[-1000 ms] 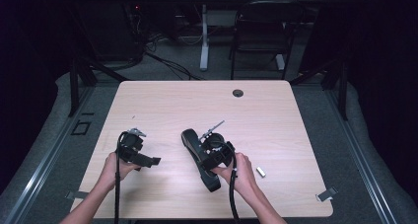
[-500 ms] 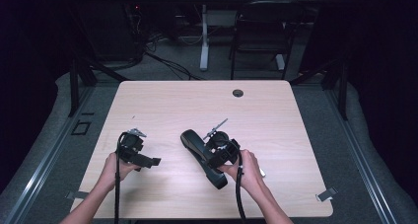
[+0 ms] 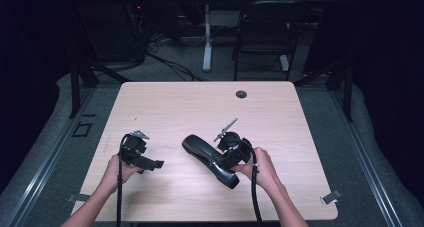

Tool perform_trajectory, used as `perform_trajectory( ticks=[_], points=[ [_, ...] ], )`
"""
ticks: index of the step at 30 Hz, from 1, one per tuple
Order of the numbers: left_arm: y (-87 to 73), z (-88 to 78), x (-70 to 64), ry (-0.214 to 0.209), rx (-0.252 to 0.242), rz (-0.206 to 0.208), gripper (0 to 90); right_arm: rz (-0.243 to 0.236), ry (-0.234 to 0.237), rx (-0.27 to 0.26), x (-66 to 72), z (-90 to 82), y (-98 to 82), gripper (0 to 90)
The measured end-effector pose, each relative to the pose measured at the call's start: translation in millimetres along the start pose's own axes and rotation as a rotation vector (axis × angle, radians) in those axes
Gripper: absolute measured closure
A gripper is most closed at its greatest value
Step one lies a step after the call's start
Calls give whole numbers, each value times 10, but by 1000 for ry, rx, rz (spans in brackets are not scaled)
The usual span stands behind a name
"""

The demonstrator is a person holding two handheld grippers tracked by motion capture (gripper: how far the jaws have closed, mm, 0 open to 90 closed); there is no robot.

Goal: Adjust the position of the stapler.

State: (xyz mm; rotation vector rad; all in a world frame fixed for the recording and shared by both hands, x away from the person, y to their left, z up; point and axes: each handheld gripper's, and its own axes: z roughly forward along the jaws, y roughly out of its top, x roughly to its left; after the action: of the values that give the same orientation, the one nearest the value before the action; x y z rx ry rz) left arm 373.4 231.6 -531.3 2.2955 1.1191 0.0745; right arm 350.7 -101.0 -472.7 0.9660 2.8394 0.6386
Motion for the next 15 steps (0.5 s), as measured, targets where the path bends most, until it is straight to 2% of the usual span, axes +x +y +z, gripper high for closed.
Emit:
perform_trajectory(
  ticks=[7,15],
  points=[
    [1,10,-5,0,-1,3,0,-28,10,9,-38,-21,-32,562],
    [5,24,-19,3,-10,17,0,-20,-2,15,-52,-42,-75,559]
  ],
)
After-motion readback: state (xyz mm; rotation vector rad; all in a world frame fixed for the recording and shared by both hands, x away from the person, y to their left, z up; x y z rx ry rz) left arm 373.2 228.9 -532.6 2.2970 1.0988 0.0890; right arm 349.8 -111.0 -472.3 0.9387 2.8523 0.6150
